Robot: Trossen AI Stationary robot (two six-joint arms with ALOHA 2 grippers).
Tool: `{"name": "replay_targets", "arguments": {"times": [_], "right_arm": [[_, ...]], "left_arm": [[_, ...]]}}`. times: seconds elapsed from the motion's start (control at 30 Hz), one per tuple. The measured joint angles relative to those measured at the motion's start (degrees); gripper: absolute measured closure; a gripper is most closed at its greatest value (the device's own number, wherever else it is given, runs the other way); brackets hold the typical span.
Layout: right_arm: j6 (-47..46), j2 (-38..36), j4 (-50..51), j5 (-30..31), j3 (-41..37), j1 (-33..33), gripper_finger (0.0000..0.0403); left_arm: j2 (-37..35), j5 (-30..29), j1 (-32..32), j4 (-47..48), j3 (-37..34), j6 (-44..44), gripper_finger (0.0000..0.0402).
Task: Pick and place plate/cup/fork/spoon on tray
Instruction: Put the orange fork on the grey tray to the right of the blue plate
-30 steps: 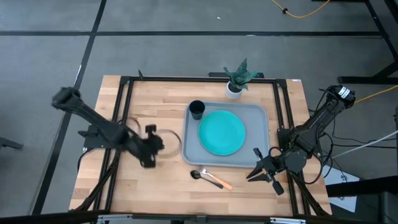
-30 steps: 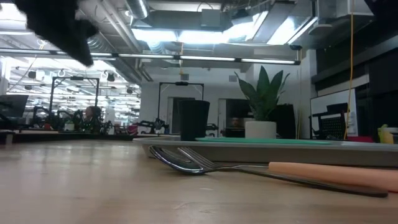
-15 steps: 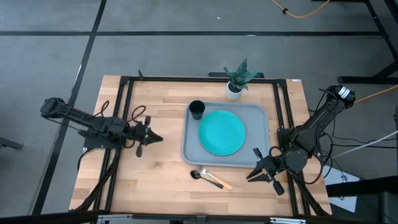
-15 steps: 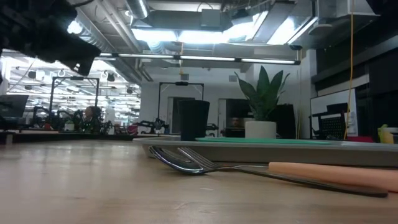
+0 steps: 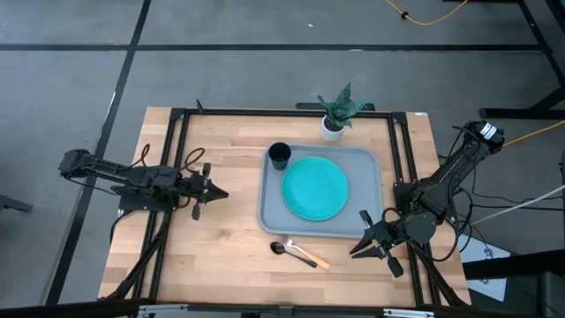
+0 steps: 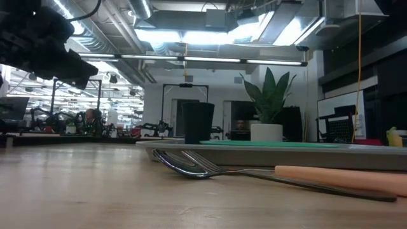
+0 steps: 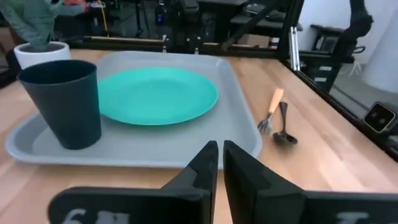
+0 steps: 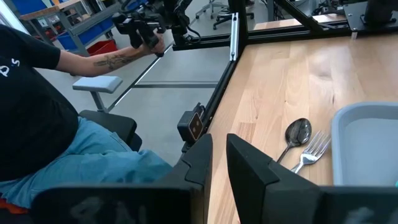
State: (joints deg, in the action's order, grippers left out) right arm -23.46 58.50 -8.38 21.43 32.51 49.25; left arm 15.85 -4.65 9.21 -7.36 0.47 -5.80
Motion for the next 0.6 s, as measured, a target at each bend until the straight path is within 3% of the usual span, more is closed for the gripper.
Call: {"name": "replay_targets", "arguments": {"times": [0.2,0.6], "right_arm": [[0.15,0.00,0.07,-0.02,0.00,0.00,0.0350],[4.51,0.00,0.15,-0.01,0.00,0.00,0.0350]], "left_arm": [[-1.17,-0.07,0.01,6.12,0.00,-0.57,0.0382],[-0.89,-0.10,0.02,6.14,0.02,-1.11,0.0382]]}}
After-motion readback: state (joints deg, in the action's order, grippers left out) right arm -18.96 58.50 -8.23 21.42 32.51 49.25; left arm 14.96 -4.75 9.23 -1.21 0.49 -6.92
